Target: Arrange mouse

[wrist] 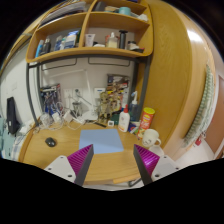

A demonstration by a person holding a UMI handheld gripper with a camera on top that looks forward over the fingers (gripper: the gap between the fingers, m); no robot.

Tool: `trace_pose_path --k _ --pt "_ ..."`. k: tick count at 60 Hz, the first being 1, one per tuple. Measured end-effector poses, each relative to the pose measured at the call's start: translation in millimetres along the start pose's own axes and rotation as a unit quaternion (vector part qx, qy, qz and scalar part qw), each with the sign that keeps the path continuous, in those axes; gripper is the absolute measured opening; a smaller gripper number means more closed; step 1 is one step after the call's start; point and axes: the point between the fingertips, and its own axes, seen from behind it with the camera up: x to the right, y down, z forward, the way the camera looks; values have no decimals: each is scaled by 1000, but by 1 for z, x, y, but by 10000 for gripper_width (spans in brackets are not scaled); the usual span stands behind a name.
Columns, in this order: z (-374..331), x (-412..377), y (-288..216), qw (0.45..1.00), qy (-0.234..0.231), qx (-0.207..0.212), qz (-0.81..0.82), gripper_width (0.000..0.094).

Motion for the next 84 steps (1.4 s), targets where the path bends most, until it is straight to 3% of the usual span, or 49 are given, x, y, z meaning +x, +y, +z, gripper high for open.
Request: trace_pose_path --k 25,34,44,62,84 --pt "32 -191 115 982 -163 -80 -61 819" --pt "56 -270 130 972 -196 -104 -73 828" --pt "107 -340 124 971 -196 -118 -74 829" --pt "198 -385 139 967 -147 -186 -93 828" --pt "266 -411 120 969 -111 -202 -85 802"
